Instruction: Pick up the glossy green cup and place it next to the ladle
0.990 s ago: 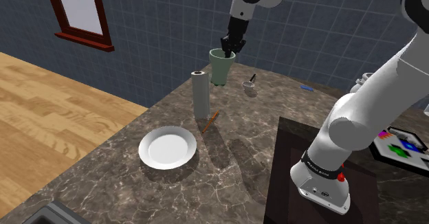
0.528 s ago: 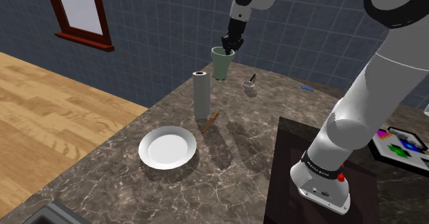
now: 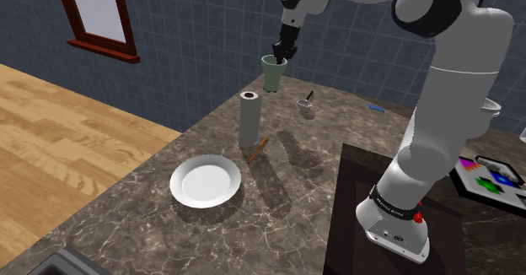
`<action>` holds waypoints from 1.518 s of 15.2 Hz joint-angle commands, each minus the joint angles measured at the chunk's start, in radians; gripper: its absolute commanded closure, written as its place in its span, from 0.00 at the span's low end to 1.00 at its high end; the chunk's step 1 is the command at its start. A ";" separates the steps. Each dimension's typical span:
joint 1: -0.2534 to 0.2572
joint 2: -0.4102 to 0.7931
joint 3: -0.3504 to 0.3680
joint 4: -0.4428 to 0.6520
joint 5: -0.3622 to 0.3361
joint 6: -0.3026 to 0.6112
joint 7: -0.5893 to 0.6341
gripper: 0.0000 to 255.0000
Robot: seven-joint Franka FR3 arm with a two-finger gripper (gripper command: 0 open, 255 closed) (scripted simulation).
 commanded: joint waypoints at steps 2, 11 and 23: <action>-0.041 0.117 -0.014 0.149 0.028 -0.042 -0.050 1.00; -0.135 0.368 -0.019 0.445 0.083 -0.102 -0.124 1.00; -0.125 0.385 -0.014 0.311 0.094 0.047 -0.149 1.00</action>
